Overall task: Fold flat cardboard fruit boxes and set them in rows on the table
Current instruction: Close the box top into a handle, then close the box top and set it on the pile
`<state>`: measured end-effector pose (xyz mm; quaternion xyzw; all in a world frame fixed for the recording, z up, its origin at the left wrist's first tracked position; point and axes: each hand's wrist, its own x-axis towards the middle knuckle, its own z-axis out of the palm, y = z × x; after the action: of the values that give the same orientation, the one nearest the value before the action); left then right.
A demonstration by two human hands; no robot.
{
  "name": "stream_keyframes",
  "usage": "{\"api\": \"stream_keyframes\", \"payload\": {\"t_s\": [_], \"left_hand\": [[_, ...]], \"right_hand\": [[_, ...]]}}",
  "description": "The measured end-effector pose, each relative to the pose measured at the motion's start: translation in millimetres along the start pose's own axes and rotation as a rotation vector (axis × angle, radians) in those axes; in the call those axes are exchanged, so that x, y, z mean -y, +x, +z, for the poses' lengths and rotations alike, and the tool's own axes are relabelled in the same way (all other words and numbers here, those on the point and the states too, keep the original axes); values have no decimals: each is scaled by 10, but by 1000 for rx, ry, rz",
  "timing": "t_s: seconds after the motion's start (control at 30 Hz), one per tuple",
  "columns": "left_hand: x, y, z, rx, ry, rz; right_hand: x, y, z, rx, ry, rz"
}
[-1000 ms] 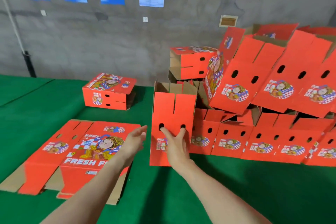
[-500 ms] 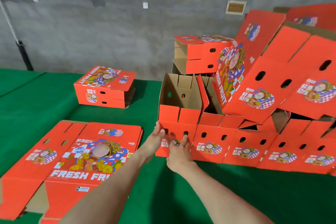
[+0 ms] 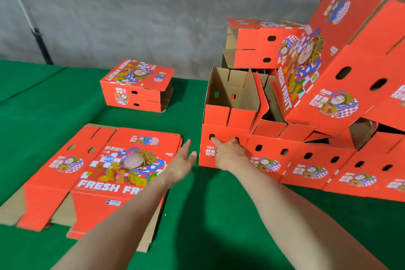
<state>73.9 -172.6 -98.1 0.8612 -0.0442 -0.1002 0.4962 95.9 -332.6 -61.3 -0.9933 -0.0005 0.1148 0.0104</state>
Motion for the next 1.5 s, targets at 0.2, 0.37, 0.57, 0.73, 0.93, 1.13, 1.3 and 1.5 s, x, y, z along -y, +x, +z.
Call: {"api": "stream_keyframes", "payload": {"t_s": [0.2, 0.37, 0.57, 0.73, 0.93, 1.13, 1.3, 1.5], "left_hand": [[1278, -514, -831, -238, 571, -438], [1894, -1013, -1133, -142, 735, -444], [1827, -1430, -889, -331, 794, -167], [1892, -1714, -999, -733, 166, -242], [1744, -1962, -1366, -796, -74, -293], [1115, -2331, -1760, -539, 359, 348], [308, -2398, -1968, -377, 765, 694], [-519, -2221, -1895, -378, 956, 858]], "right_hand": [[67, -176, 12, -130, 87, -44], [517, -362, 372, 20, 189, -133], [944, -579, 933, 245, 378, -42], [1079, -645, 1101, 282, 874, 239], [1256, -761, 960, 252, 1278, 367], [1108, -843, 296, 123, 1331, 304], [703, -1005, -108, 231, 1319, 326], [159, -1406, -294, 234, 1935, 418]]}}
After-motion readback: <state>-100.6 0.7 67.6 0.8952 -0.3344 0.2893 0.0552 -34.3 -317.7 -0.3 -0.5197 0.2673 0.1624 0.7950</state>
